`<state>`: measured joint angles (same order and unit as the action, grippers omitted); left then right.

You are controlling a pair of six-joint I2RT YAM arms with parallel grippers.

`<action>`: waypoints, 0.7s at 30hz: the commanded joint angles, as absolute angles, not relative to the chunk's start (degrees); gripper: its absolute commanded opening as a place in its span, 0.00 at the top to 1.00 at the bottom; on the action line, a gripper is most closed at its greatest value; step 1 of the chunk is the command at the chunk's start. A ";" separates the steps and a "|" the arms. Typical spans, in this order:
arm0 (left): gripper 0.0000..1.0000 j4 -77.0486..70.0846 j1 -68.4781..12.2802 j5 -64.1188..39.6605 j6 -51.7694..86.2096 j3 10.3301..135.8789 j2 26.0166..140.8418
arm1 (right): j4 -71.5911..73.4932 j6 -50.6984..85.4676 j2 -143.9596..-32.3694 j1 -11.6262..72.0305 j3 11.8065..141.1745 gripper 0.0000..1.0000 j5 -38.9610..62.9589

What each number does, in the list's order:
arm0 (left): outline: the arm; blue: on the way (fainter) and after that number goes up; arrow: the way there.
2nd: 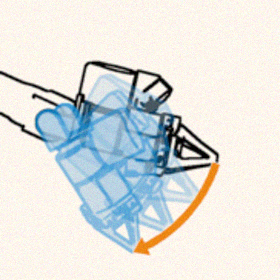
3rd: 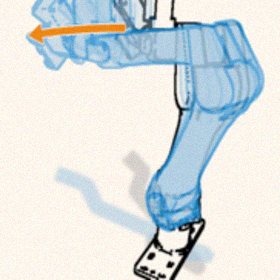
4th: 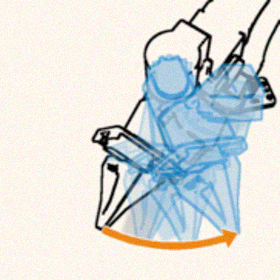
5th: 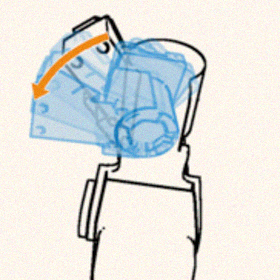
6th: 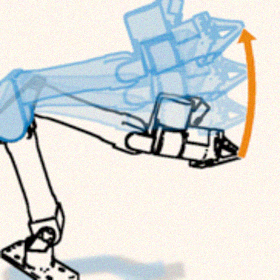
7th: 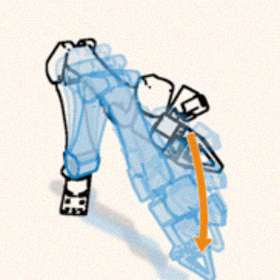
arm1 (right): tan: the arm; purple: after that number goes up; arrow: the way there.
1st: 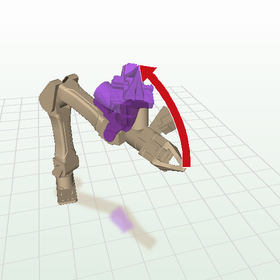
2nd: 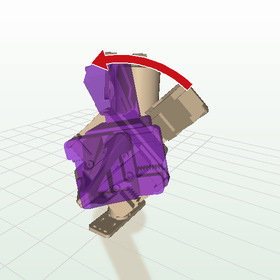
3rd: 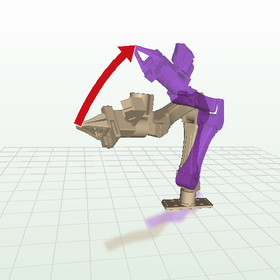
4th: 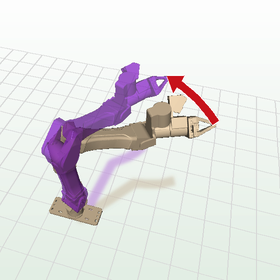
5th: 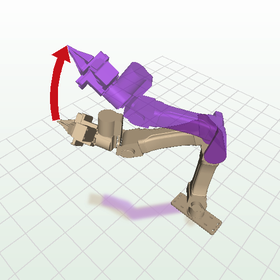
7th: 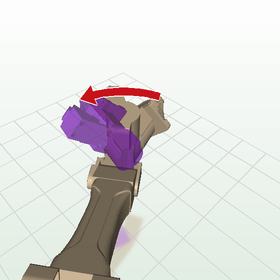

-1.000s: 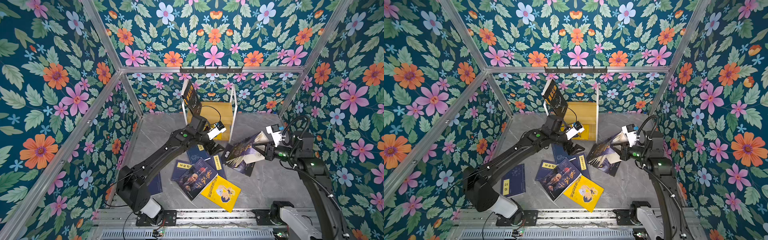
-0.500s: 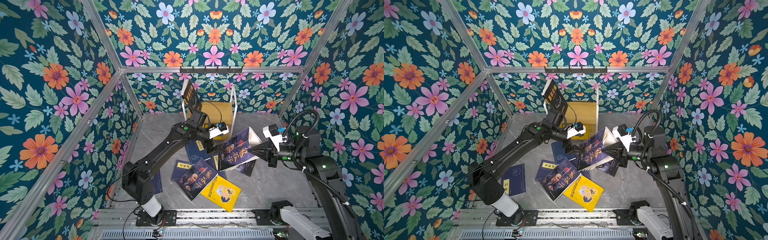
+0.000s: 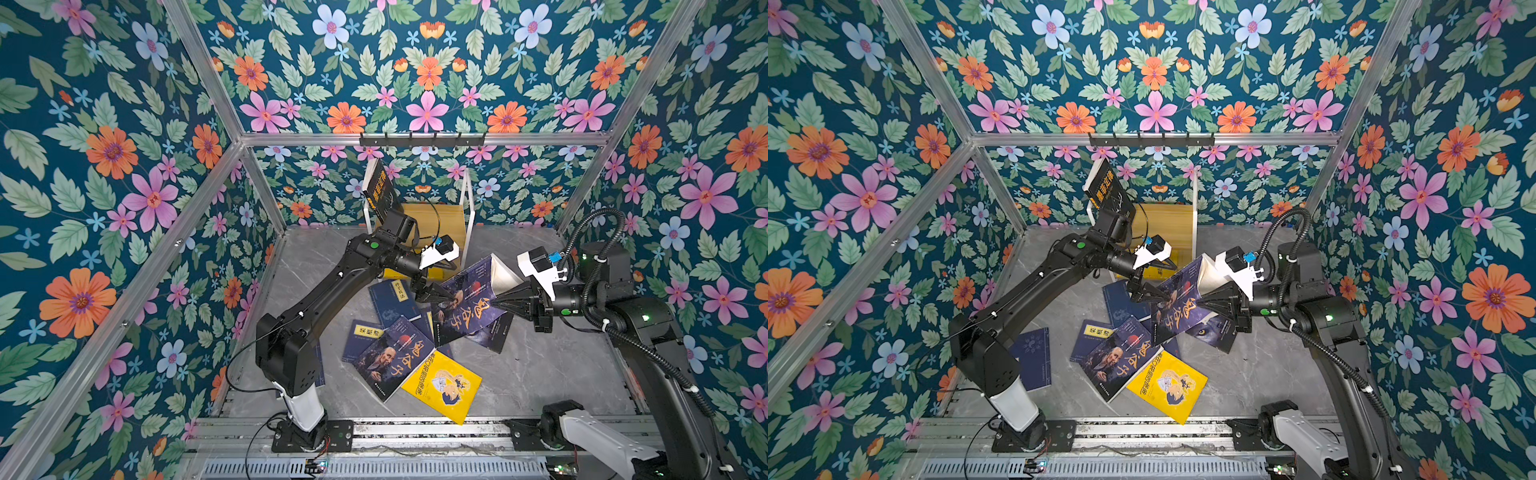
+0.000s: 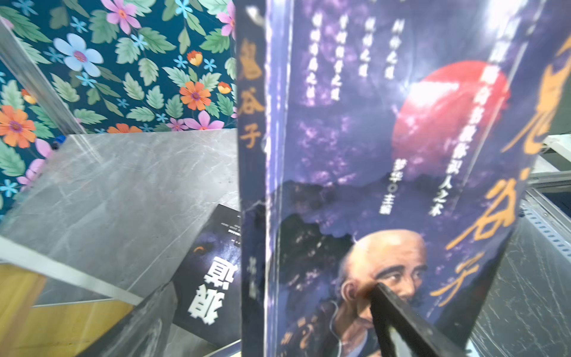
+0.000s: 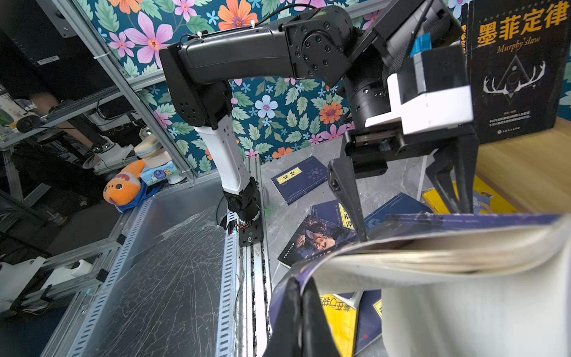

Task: Stacking books/files
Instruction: Pick up the book from the books.

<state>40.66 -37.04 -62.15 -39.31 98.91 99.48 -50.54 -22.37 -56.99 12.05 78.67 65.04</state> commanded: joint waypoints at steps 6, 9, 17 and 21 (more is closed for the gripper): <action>0.15 35.54 -38.02 -75.26 -31.83 96.31 102.20 | -51.14 -27.28 -56.60 12.50 79.20 1.00 63.51; 0.28 23.93 -38.91 -78.67 -21.21 90.18 101.17 | -51.40 -27.82 -56.27 12.54 79.28 1.00 63.40; 0.53 16.71 -41.42 -78.29 -16.05 84.11 100.63 | -51.09 -28.12 -55.92 12.66 78.56 1.00 63.22; 0.91 16.39 -41.46 -76.85 -15.73 83.68 99.03 | -51.15 -28.08 -55.46 12.67 78.20 1.00 62.33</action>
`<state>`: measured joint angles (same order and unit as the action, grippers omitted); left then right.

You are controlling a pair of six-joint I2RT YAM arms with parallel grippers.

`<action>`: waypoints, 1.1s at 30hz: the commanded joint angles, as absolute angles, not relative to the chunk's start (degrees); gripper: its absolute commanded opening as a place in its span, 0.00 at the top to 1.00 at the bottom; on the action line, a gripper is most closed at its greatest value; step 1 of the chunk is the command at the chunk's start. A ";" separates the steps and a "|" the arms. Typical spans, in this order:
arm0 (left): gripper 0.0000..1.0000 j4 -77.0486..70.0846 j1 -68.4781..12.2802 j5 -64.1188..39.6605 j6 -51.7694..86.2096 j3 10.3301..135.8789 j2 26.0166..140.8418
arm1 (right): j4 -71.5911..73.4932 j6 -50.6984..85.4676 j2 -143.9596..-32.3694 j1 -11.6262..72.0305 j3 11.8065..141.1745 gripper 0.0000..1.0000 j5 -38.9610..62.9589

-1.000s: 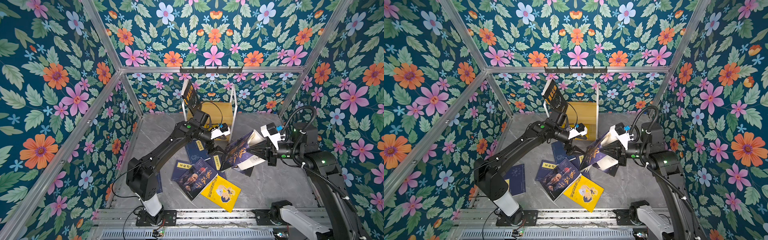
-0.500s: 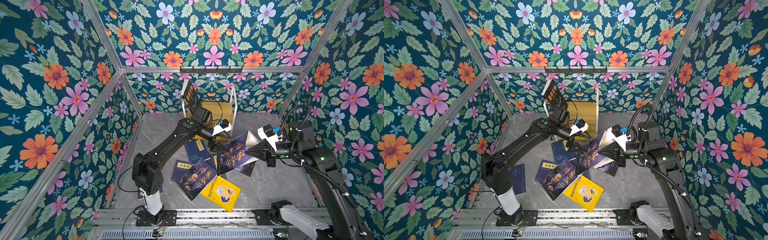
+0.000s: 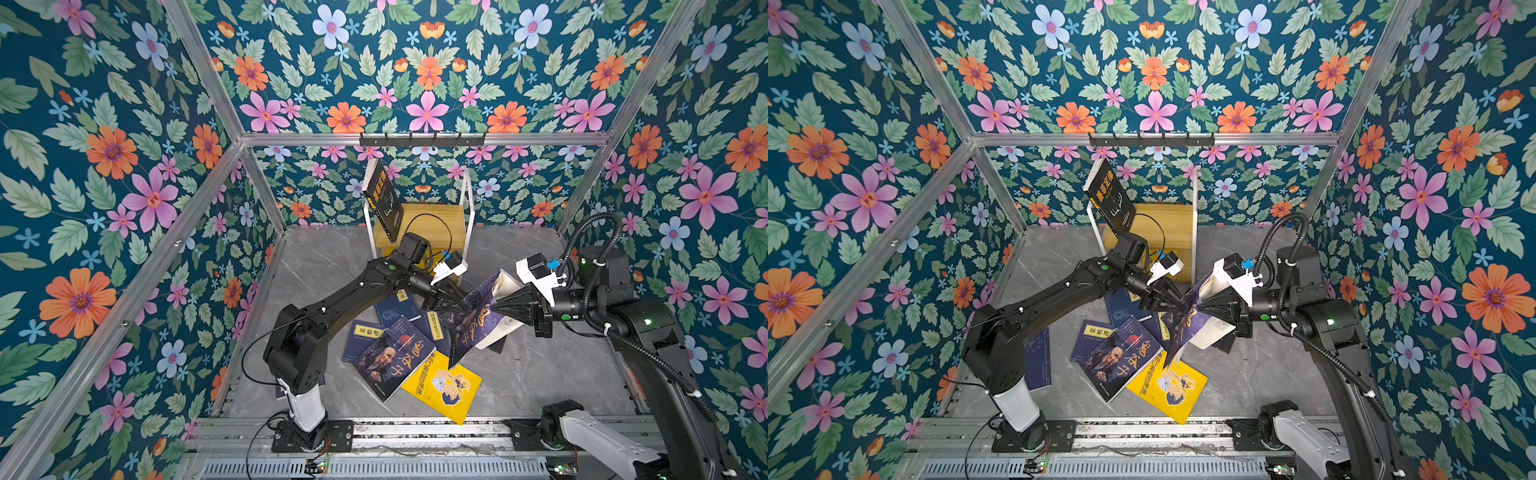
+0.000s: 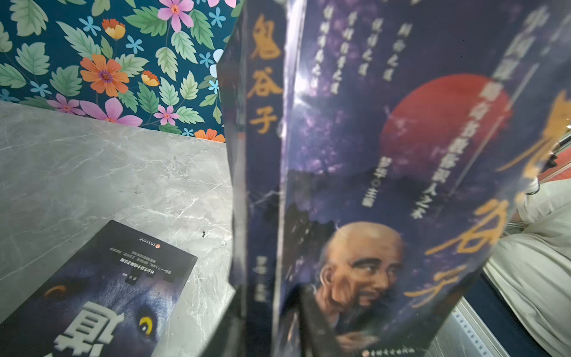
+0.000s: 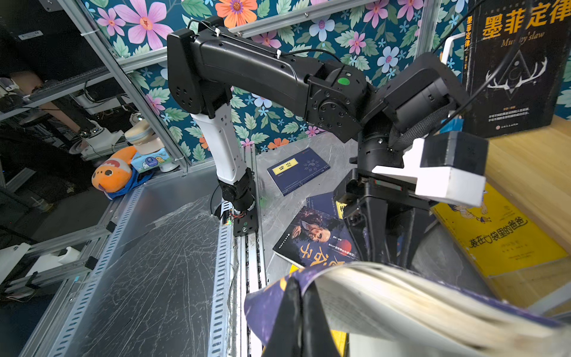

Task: Stacking books/files
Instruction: Pick up the book from the books.

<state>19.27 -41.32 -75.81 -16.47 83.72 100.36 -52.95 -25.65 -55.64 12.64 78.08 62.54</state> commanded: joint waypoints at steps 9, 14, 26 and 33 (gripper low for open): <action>1.00 21.17 -40.24 -66.26 -18.06 85.01 95.76 | -49.98 -25.93 -52.81 12.65 75.63 0.76 54.90; 1.00 22.34 -34.55 -60.45 -16.48 85.83 90.91 | -47.30 -18.44 -47.56 12.63 69.43 0.37 42.58; 1.00 22.26 -27.25 -45.48 -9.06 83.62 81.14 | -33.53 14.27 -45.57 13.72 66.69 0.26 24.34; 1.00 19.76 -25.50 -43.52 -6.61 82.07 79.44 | -24.24 33.81 -49.93 32.41 68.60 0.20 2.56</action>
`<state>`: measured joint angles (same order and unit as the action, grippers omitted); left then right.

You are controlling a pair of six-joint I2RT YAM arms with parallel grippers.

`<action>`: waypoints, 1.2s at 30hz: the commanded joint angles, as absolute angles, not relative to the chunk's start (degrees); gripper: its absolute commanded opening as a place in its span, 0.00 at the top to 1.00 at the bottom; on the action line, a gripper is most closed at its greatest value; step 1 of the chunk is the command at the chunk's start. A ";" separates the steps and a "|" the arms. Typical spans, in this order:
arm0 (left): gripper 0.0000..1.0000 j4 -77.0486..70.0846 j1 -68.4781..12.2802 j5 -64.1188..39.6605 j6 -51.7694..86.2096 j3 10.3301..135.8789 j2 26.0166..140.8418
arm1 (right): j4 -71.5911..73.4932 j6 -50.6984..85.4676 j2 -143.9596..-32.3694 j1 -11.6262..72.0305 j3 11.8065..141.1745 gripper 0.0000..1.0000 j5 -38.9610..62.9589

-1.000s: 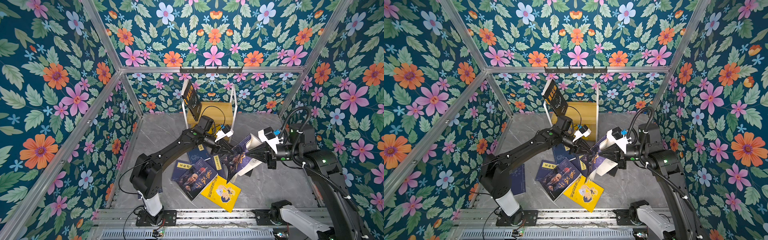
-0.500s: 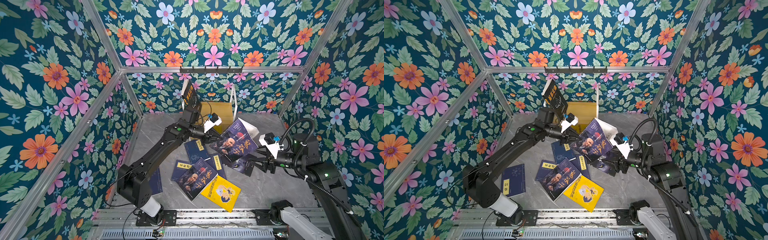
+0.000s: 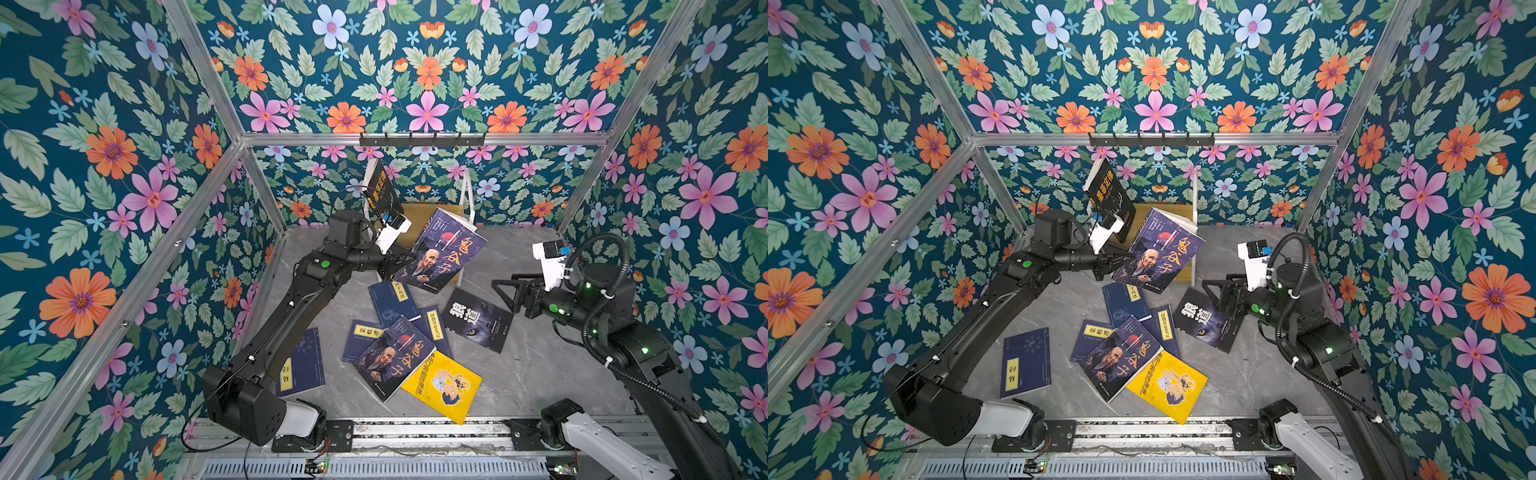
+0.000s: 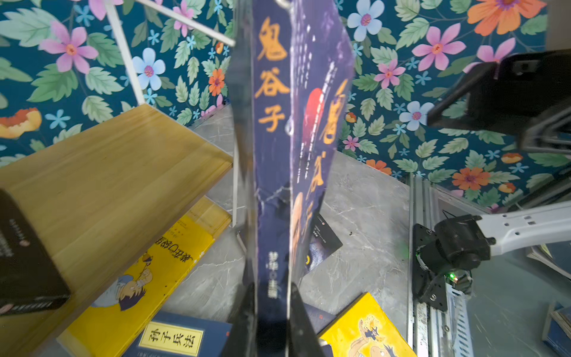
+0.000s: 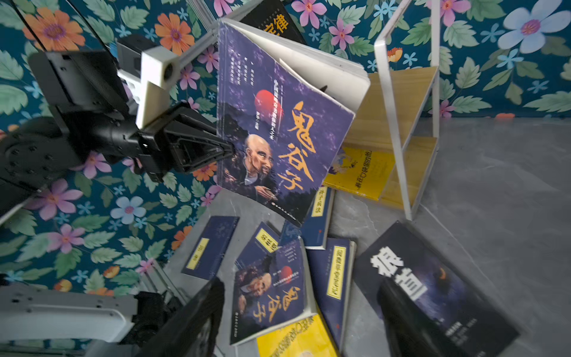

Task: Stacking books/files
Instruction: Pick up the book from the books.

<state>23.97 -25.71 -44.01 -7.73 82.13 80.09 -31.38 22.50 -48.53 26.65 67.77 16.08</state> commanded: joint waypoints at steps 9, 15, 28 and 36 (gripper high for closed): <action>1.00 16.98 -24.96 -43.44 -5.67 79.99 77.81 | -21.75 48.78 -63.71 38.50 76.35 0.19 -2.34; 1.00 16.42 -25.05 -41.72 -5.60 79.72 77.61 | -21.96 54.81 -69.10 38.50 79.24 0.20 -1.83; 1.00 15.74 -25.22 -41.65 -7.41 78.40 77.46 | -20.39 57.24 -77.13 39.88 86.94 0.18 -0.60; 1.00 15.90 -26.25 -41.57 -8.85 78.36 77.95 | -21.38 57.12 -82.86 40.95 92.50 0.18 0.00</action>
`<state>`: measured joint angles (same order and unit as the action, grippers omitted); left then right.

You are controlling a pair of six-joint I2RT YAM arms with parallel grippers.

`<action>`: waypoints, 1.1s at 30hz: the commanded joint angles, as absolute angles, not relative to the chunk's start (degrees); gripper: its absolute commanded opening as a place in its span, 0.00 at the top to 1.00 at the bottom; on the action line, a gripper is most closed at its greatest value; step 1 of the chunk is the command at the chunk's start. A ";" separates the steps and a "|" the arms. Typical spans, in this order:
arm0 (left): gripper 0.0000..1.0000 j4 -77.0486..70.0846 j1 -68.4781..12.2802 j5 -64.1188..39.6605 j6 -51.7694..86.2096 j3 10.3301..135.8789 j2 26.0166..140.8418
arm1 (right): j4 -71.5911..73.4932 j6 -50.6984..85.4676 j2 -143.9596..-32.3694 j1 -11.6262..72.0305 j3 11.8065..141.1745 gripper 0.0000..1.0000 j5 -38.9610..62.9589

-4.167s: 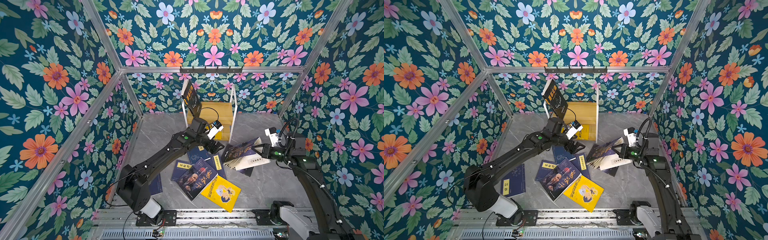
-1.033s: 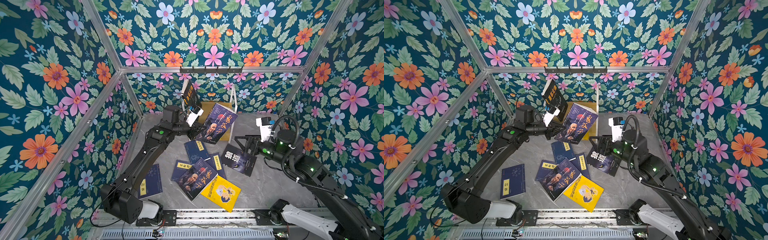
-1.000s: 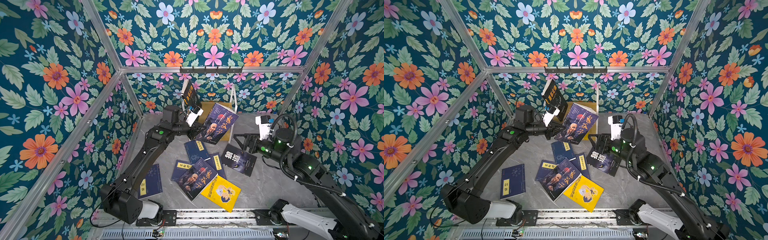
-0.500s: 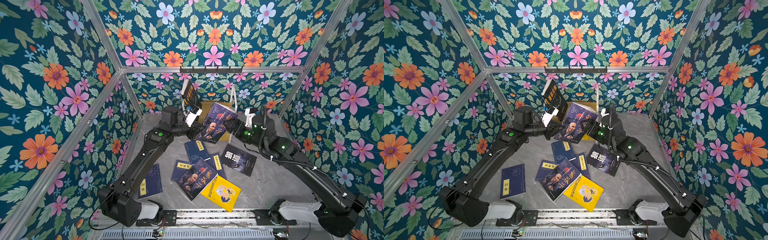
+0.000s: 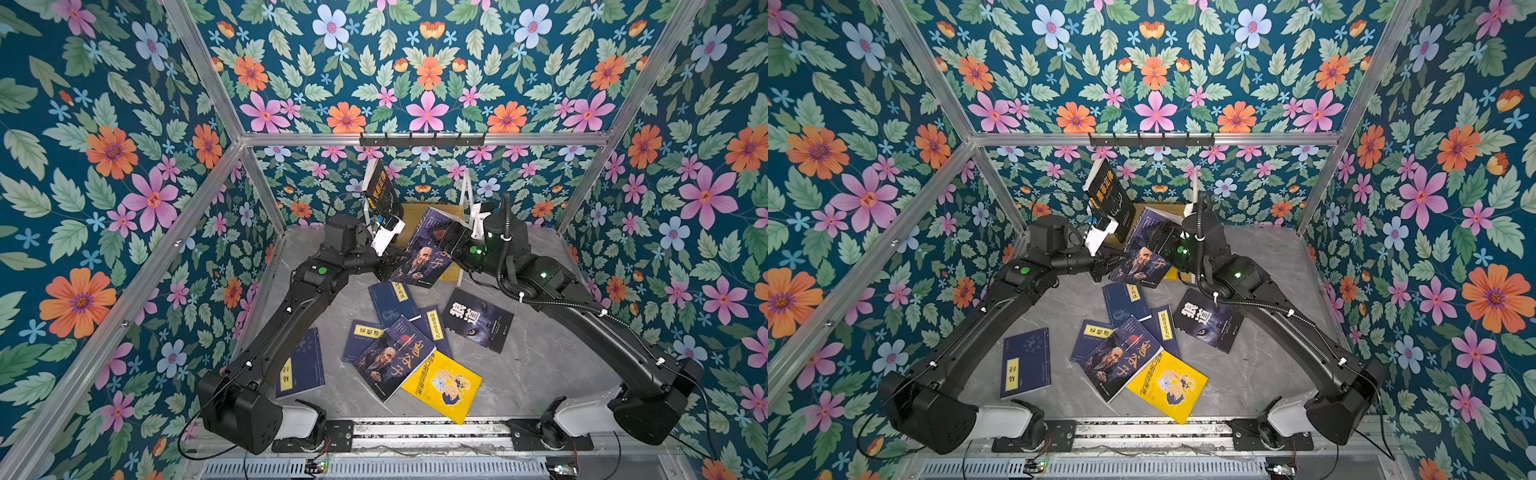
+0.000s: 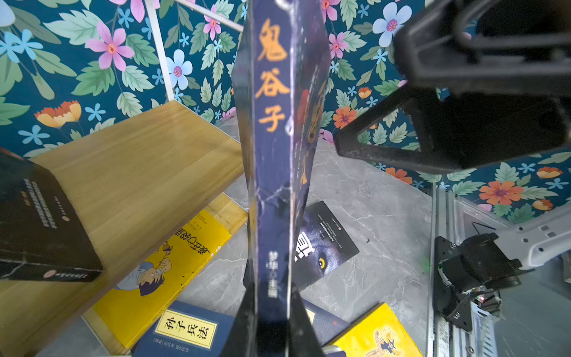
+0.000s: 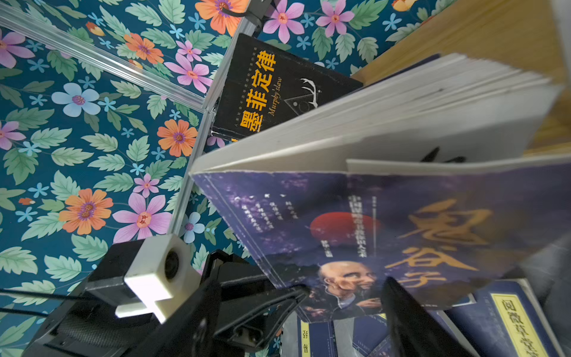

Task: Stacking books/files
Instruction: Pick up the book from the books.

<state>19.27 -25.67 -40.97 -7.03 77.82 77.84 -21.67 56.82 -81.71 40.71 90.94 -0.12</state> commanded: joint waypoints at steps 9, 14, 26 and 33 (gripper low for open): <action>1.00 19.32 -28.99 -40.77 -13.82 79.99 78.55 | -24.50 56.89 -89.62 41.40 98.89 0.19 -0.58; 1.00 20.95 -29.74 -41.48 -15.41 80.51 78.54 | -25.33 55.24 -90.78 41.31 100.25 0.40 -1.56; 1.00 20.87 -30.41 -45.32 -14.85 79.41 78.36 | -25.24 53.26 -89.34 40.85 98.20 1.00 -1.27; 0.53 21.67 -29.28 -53.13 -12.33 80.07 77.09 | -25.18 49.23 -83.68 40.83 93.96 1.00 -1.56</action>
